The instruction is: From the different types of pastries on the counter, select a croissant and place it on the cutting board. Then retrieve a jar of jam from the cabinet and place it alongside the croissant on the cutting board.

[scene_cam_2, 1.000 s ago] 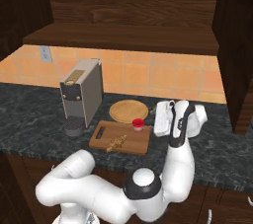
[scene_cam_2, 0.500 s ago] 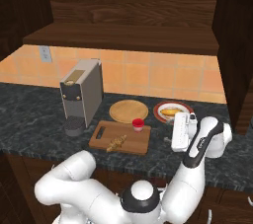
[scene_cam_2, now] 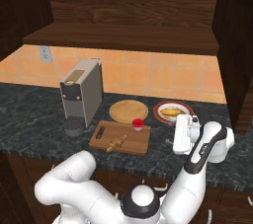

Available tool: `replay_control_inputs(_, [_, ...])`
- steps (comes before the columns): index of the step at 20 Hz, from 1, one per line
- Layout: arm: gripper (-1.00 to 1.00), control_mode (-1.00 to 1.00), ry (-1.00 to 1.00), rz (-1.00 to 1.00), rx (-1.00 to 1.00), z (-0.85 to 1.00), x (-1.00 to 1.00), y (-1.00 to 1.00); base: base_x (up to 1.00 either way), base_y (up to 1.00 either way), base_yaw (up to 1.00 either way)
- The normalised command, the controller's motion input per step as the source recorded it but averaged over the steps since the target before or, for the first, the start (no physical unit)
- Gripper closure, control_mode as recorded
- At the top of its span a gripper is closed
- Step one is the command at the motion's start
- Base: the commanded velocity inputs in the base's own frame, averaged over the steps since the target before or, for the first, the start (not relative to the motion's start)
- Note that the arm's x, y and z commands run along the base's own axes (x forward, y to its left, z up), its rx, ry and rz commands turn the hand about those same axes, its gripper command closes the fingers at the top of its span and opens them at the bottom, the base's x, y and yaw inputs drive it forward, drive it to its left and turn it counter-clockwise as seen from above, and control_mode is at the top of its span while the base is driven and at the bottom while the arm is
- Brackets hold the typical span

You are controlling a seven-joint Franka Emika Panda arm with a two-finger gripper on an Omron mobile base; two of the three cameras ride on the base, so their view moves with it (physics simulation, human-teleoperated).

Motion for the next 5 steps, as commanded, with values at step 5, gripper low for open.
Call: replay_control_inputs(5, [-1.0,-1.0,0.0,0.0,0.04,0.0,-0.02,-0.15,0.0,0.0,0.0])
